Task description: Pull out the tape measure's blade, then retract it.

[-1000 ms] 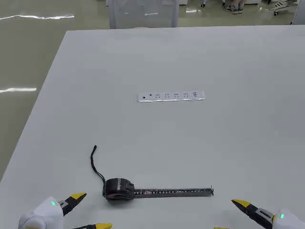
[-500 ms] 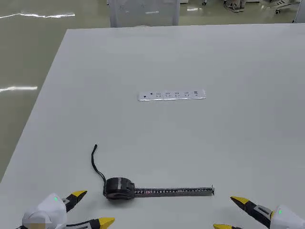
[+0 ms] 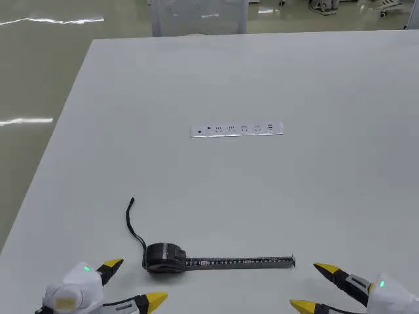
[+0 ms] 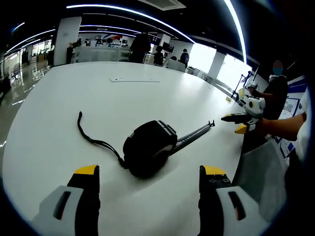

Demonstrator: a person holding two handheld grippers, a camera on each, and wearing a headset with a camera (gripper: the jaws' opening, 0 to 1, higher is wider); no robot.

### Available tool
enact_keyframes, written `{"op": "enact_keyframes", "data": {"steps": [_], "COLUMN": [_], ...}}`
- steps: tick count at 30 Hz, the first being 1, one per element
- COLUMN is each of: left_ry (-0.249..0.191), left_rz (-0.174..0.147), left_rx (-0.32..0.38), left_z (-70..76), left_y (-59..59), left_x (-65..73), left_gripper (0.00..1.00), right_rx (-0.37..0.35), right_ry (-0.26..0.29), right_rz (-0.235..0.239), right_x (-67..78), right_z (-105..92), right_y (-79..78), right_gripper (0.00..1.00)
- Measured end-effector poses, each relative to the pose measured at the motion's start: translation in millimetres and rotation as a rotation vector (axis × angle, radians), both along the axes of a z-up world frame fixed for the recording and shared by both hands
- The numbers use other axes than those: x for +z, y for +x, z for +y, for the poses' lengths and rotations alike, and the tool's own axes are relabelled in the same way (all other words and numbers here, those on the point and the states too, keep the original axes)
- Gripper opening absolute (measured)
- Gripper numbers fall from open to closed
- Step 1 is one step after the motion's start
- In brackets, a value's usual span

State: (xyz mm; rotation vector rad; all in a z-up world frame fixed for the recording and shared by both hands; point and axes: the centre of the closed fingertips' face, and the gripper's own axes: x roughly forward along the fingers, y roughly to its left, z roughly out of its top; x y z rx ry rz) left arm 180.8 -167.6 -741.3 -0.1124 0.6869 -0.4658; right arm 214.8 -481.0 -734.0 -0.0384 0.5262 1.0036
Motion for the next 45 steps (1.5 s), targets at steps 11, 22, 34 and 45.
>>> {"op": "enact_keyframes", "data": {"steps": [11, 22, 34, 45], "left_ry": [-0.032, -0.066, -0.081, -0.072], "left_rz": [0.038, 0.076, 0.127, 0.143], "left_rx": [0.067, 0.132, 0.165, 0.218], "left_z": [-1.7, -4.5, -15.6, -21.8], "left_y": [7.2, 15.3, 17.4, 19.1], "left_x": [-3.2, -3.2, -7.7, -13.4], "left_gripper": [0.82, 0.83, 0.84, 0.85], "right_rx": [0.006, 0.007, 0.007, 0.01], "right_ry": [-0.001, 0.001, 0.006, 0.007], "right_rz": [-0.002, -0.006, -0.008, -0.002], "right_x": [0.1, 1.8, 1.3, -1.2], "right_z": [3.0, 5.0, 6.4, 5.8], "right_y": [2.4, 5.2, 7.9, 11.5], "right_gripper": [0.62, 0.62, 0.62, 0.62]}}
